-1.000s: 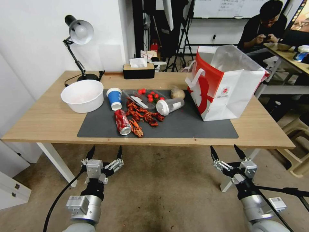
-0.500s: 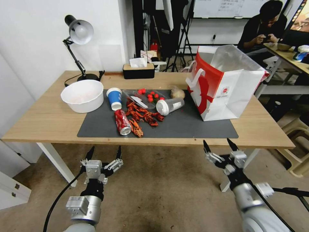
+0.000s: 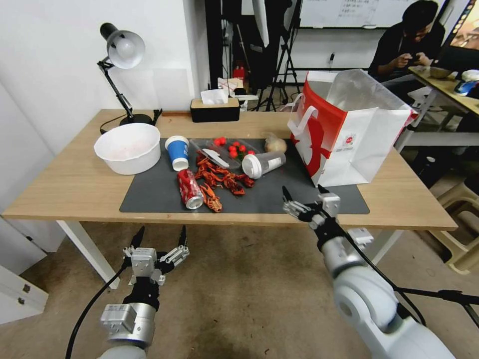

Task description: Pick up the trash from the table and place it into the takeout bag.

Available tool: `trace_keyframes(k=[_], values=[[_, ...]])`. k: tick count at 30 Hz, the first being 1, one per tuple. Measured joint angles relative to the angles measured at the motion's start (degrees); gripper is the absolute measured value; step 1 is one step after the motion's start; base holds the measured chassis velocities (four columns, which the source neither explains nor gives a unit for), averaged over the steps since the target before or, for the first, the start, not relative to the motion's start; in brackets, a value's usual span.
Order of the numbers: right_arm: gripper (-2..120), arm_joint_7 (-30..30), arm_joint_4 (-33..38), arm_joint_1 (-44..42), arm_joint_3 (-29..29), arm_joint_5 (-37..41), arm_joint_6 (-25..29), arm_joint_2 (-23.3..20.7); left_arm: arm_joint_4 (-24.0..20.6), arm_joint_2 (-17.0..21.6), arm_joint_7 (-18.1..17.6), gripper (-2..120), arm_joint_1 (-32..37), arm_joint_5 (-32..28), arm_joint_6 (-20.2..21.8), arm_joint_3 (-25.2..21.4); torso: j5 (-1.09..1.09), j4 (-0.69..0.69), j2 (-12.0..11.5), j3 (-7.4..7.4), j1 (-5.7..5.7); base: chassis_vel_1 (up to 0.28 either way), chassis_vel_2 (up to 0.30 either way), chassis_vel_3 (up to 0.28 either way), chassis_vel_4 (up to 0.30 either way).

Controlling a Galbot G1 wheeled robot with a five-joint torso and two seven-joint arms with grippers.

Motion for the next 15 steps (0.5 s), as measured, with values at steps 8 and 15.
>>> trace_keyframes(k=[8, 15], values=[[100, 5.6, -6.9, 14.8, -8.0, 6.3, -1.9, 2.2, 0.5, -0.3, 0.0, 100, 0.0, 0.7, 0.0, -0.1, -0.01, 0.0, 0.0, 0.0, 0.0, 0.0, 0.0, 0.0, 0.0], [100, 6.5, -9.7, 20.3, -10.7, 8.0, -2.7, 2.5, 1.0, -0.9, -0.1, 100, 0.1, 1.0, -0.2, 0.0, -0.01, 0.0, 0.0, 0.0, 0.0, 0.0, 0.0, 0.0, 0.0]])
